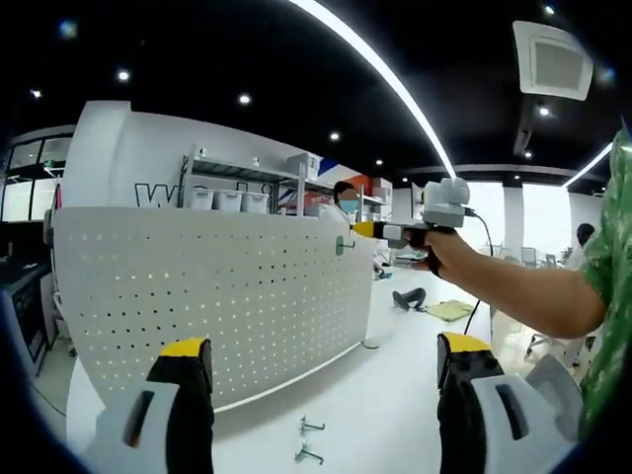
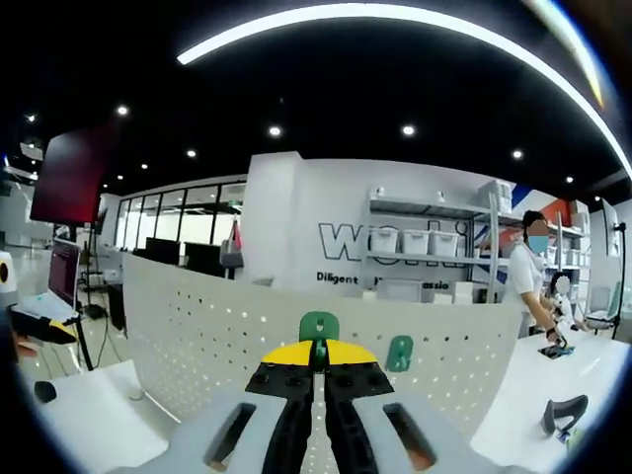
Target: Insert the hook assembly into the mounting plate slot until the hook locks in place.
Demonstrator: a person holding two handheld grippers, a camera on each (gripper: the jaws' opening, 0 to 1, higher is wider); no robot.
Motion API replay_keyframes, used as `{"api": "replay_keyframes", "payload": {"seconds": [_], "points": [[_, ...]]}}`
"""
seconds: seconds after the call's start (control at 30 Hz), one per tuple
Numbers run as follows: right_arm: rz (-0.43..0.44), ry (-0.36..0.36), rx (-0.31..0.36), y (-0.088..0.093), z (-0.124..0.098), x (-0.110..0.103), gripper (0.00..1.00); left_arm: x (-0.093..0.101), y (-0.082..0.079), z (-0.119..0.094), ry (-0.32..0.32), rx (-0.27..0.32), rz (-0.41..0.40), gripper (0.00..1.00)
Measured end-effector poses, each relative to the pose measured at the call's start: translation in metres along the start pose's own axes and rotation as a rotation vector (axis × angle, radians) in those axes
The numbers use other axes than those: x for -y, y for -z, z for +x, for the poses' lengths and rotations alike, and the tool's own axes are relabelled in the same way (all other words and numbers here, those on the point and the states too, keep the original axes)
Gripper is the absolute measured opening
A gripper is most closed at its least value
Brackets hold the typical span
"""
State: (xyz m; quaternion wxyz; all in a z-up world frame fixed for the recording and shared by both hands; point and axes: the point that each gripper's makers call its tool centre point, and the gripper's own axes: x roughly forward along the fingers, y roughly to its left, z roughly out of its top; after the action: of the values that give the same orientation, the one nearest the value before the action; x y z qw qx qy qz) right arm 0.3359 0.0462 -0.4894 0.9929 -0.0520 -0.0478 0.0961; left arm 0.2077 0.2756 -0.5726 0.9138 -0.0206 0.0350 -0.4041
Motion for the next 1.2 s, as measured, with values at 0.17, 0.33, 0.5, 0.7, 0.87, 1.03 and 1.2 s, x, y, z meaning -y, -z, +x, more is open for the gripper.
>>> {"api": "replay_keyframes", "payload": {"seconds": [0.17,0.33,0.5,0.7,0.87,1.03,1.2], "points": [[-0.004,0.016,0.001,0.000,0.012,0.008,0.01,-0.003,0.001,0.002,-0.004,-0.005,-0.002,0.97],[-0.015,0.026,-0.009,0.006,0.023,0.013,0.01,-0.009,0.000,0.002,-0.016,-0.002,-0.004,0.97],[-0.008,0.036,-0.024,0.015,0.031,0.020,0.01,-0.014,-0.007,0.003,-0.022,0.012,0.004,0.97],[-0.002,0.043,-0.039,0.026,0.038,0.024,0.01,-0.015,-0.022,0.008,-0.018,0.067,0.015,0.98],[-0.005,0.046,-0.041,0.028,0.042,0.025,0.01,-0.015,-0.029,0.012,-0.009,0.105,0.016,0.98],[-0.009,0.054,-0.041,0.030,0.046,0.029,0.01,-0.018,-0.033,0.014,-0.006,0.128,0.016,0.99],[-0.011,0.054,-0.044,0.032,0.049,0.029,0.01,-0.019,-0.036,0.015,-0.003,0.142,0.022,0.99]]}}
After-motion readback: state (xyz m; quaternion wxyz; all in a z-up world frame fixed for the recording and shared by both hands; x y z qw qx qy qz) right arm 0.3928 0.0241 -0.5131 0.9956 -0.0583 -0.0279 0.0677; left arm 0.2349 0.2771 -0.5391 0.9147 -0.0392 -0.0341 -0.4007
